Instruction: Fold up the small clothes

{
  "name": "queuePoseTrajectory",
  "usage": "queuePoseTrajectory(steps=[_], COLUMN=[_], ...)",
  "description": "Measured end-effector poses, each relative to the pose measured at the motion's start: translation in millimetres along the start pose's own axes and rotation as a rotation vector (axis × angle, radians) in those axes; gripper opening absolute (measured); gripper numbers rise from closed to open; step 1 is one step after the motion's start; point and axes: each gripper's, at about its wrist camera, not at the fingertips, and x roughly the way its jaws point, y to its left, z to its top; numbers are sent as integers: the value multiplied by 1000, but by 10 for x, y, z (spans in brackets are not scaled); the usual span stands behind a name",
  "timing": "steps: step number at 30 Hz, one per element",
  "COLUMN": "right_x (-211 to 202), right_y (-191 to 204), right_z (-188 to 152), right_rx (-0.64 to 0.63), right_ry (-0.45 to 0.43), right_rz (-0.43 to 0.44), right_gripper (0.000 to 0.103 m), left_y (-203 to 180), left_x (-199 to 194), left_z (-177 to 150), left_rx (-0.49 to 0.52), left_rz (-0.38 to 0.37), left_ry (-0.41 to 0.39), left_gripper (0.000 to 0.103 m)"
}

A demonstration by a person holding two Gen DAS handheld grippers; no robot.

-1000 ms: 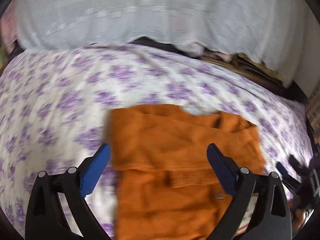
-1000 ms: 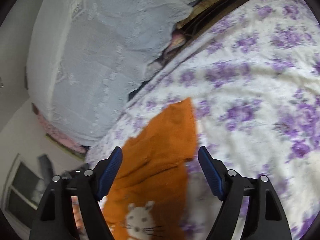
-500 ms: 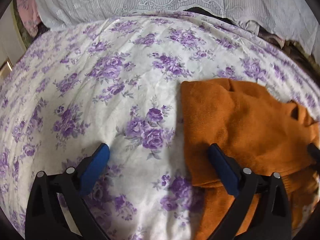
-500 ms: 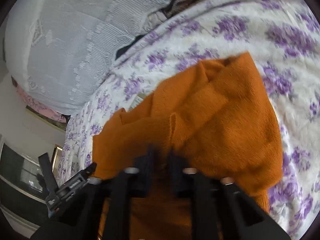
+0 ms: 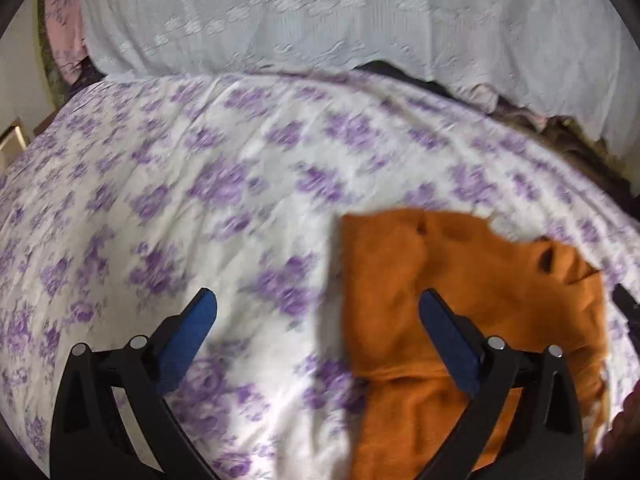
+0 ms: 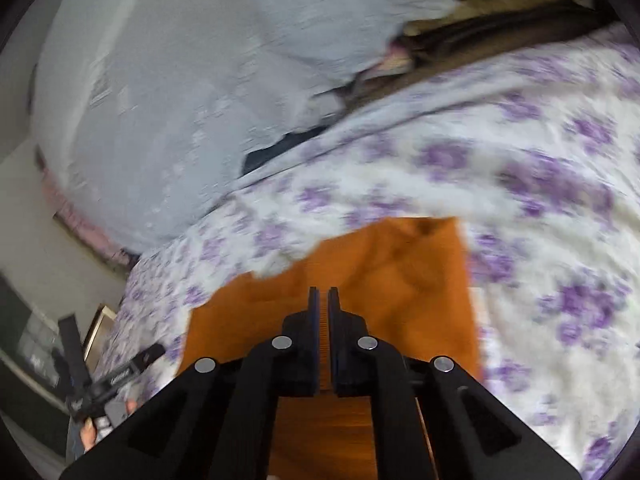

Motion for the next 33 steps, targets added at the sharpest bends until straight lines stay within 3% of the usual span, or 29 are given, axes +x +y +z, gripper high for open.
queuePoseTrajectory(steps=[4,7,8,10,12,13,14,16,19,20,23,25,28,31,33], right_x=[513,868,906,767,476,399,327,340,520,501,293,128,39,27,-147], right_y=[320,118,-39,-113,32,102,165,180,145,136,183,258,308,239,259], right_z=[-18,-120,-138,-110,-89,-106,-148,-247,-428,-406,-422,-517,-702,-822,-810], right_rx=[-73,-28,39,104,20,-15,-39,-49,-84,-74,-80,-125,-185,-178,-157], right_ry=[131,209,212,186,105,98,110,145,196,195,149,129,172,203,179], right_rz=[34,-29,31,46,23,40,70,77,17,21,-2,-18,-34,-49,-58], right_gripper=[6,0,0,3,8,15,28,37,31,30,32,41,54,55,58], left_y=[-387,-568,-528,-389,-298,-280,-289,-352,-488,-469,-455,-408,-498,-563,-521], left_x=[242,725,787,734,537,410,319,286,561,556,397,198,126,55,-33], left_z=[24,-110,-143,-104,-99,-117,-134,-171,-345,-392,-391,-527,-769,-920,-962], left_rx=[112,190,161,92,52,54,69,99,135,111,95,78,155,220,198], left_rz=[-32,23,-13,-68,-86,-105,-122,-138,-105,-104,-92,-126,-101,-33,-55], left_ry=[39,144,141,163,122,84,66,80,185,148,159,131,156,131,156], left_gripper=[99,99,99,99,98,98,98,98,99,99,98,98,98,99,99])
